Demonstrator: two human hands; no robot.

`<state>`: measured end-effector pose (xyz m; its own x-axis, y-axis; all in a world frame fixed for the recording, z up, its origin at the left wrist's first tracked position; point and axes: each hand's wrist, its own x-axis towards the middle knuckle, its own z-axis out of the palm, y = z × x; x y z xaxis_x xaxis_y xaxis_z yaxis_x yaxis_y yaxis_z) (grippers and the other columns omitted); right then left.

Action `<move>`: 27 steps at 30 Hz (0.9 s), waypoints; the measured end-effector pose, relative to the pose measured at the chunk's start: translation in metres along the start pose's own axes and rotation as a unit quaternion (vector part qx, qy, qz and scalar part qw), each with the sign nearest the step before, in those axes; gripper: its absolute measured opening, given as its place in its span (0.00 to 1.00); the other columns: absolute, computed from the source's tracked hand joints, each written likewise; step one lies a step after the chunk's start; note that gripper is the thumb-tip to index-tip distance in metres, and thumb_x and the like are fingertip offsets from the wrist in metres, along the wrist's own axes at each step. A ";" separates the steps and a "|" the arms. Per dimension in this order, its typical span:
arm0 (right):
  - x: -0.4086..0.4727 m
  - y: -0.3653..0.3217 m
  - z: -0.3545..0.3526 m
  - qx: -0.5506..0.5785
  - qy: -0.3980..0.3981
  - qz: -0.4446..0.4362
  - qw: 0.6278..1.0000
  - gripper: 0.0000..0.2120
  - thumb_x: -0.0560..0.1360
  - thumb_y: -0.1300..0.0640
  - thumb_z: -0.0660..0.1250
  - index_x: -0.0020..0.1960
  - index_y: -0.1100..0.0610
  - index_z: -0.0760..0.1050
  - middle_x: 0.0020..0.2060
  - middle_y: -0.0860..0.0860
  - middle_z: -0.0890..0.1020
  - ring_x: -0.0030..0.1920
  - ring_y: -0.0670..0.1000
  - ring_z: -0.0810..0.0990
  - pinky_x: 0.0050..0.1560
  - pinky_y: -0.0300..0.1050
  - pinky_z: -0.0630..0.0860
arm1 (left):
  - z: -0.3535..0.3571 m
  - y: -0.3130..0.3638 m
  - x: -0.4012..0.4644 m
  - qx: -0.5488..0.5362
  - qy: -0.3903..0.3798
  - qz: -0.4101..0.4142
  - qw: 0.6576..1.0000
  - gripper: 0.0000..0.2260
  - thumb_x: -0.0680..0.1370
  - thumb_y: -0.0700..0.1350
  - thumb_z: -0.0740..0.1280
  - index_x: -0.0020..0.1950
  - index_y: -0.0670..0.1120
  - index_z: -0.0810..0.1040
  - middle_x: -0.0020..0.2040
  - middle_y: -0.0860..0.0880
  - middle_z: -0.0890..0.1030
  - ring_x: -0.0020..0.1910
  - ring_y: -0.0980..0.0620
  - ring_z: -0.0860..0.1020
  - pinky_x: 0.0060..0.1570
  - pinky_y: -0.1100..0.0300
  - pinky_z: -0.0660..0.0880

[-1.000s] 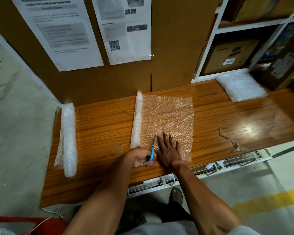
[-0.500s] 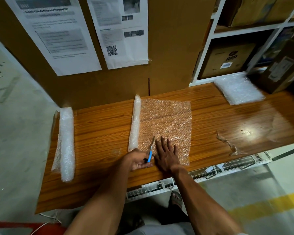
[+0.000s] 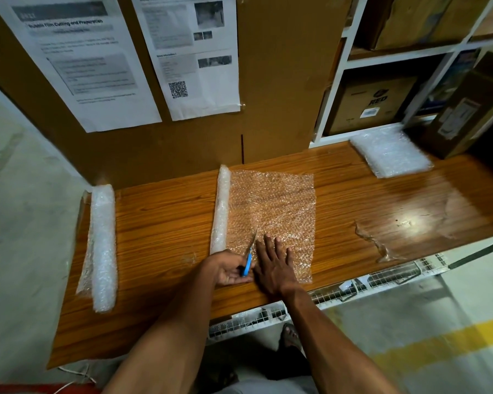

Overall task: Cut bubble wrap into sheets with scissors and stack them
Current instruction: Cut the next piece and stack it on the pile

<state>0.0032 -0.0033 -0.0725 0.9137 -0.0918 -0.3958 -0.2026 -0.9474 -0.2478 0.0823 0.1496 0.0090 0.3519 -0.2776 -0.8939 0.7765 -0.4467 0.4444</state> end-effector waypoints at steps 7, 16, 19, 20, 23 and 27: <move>0.000 0.000 0.000 0.003 -0.001 0.002 1.000 0.36 0.86 0.38 0.45 0.84 0.50 0.30 0.80 0.53 0.27 0.79 0.59 0.26 0.77 0.66 0.30 | 0.005 0.000 -0.006 -0.046 0.016 0.012 0.999 0.14 0.72 0.42 0.80 0.50 0.36 0.82 0.52 0.38 0.85 0.54 0.43 0.85 0.53 0.49 0.83; -0.001 0.000 -0.002 0.007 -0.006 -0.001 1.000 0.36 0.87 0.39 0.46 0.84 0.50 0.30 0.80 0.51 0.27 0.79 0.59 0.26 0.79 0.68 0.33 | 0.013 0.001 -0.007 -0.026 0.024 0.025 0.999 0.14 0.76 0.47 0.77 0.50 0.37 0.80 0.53 0.39 0.83 0.50 0.45 0.83 0.44 0.50 0.85; 0.000 0.000 -0.001 0.013 -0.009 -0.001 1.000 0.36 0.87 0.40 0.48 0.84 0.50 0.31 0.80 0.51 0.27 0.79 0.58 0.26 0.80 0.68 0.35 | 0.015 0.003 -0.010 -0.028 0.006 0.016 0.999 0.17 0.74 0.49 0.78 0.52 0.37 0.80 0.59 0.38 0.81 0.58 0.43 0.82 0.42 0.46 0.85; 0.001 0.001 -0.001 0.009 -0.009 -0.002 1.000 0.36 0.87 0.40 0.48 0.84 0.50 0.31 0.81 0.52 0.28 0.79 0.59 0.26 0.80 0.69 0.35 | 0.015 0.005 -0.011 -0.026 -0.002 0.014 1.000 0.19 0.73 0.51 0.79 0.53 0.38 0.80 0.60 0.38 0.80 0.59 0.43 0.81 0.39 0.47 0.85; 0.001 0.000 -0.001 0.011 -0.013 0.000 1.000 0.36 0.87 0.41 0.49 0.84 0.50 0.31 0.81 0.52 0.28 0.80 0.59 0.26 0.80 0.69 0.36 | 0.016 0.011 -0.013 -0.021 -0.004 0.016 1.000 0.20 0.74 0.51 0.79 0.55 0.38 0.79 0.59 0.39 0.80 0.56 0.43 0.82 0.38 0.47 0.85; -0.002 0.002 -0.006 0.013 -0.004 0.002 1.000 0.35 0.87 0.41 0.49 0.84 0.49 0.31 0.80 0.51 0.28 0.81 0.58 0.29 0.81 0.67 0.36 | 0.019 0.015 -0.014 -0.013 0.008 0.024 1.000 0.14 0.76 0.48 0.77 0.53 0.40 0.80 0.58 0.39 0.79 0.57 0.44 0.81 0.41 0.49 0.85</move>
<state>0.0034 -0.0065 -0.0668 0.9100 -0.0923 -0.4042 -0.2147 -0.9389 -0.2690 0.0788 0.1303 0.0298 0.3981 -0.2844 -0.8721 0.7719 -0.4098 0.4860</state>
